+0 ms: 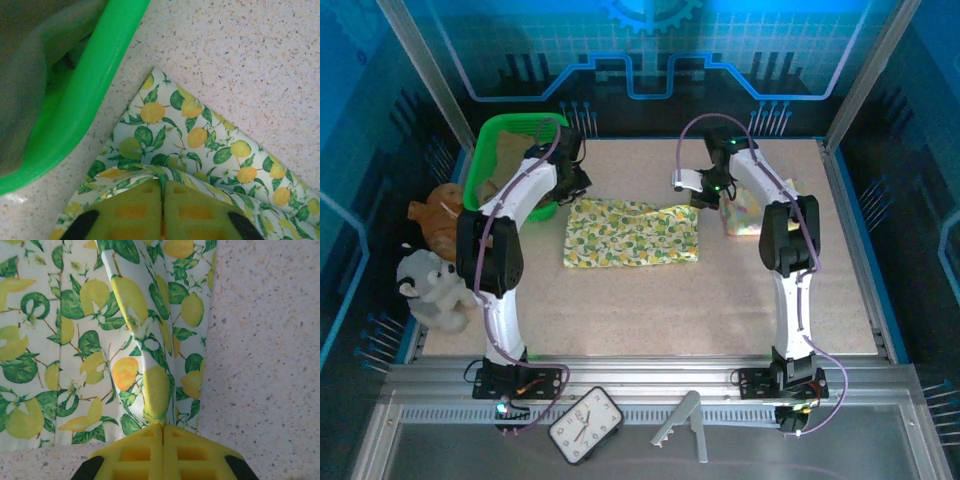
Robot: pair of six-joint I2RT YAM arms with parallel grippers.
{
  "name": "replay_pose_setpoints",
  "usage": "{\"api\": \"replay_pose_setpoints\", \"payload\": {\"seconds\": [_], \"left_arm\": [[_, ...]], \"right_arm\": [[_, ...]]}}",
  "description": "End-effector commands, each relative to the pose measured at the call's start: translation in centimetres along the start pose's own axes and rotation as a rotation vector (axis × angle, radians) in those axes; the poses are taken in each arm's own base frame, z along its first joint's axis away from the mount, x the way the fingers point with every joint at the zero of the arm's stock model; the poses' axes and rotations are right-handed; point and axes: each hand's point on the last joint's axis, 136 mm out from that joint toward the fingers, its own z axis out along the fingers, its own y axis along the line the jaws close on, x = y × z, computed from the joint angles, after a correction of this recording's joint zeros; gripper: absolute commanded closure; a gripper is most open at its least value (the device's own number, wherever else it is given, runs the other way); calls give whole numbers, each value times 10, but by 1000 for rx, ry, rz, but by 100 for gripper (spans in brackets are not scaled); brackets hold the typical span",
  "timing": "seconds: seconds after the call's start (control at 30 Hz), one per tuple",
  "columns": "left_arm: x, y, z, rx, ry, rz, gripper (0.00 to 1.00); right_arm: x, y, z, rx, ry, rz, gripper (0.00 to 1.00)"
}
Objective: Fold and stack the skirts
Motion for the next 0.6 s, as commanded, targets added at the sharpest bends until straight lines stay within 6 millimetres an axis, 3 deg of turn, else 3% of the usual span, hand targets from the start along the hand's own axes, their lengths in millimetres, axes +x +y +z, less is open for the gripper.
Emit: {"api": "replay_pose_setpoints", "payload": {"seconds": [0.0,0.13,0.17,0.2,0.23,0.33,0.4,0.5,0.57], "left_arm": [[-7,7,3,-50,-6,7,74],[-17,-2,-15,-21,-22,20,33],[-18,-7,-23,2,-27,21,24],[-18,-12,-33,36,-28,22,15],[-16,-18,-43,65,-31,29,3],[2,-35,-65,154,-20,65,1],[22,-45,-69,232,27,79,1],[55,-60,-67,377,142,58,1],[75,-68,-64,473,218,32,1]], "right_arm": [[1,-2,-1,-31,-17,33,90],[0,-15,-28,17,-50,157,61],[1,-18,-38,31,-67,201,48],[0,-18,-48,42,-87,242,4],[0,-18,-60,61,-111,285,0],[-10,-17,-94,155,-242,400,0],[-22,-21,-116,272,-365,503,0],[-22,-33,-149,464,-583,814,0],[-18,-23,-148,398,-674,1088,0]]}}
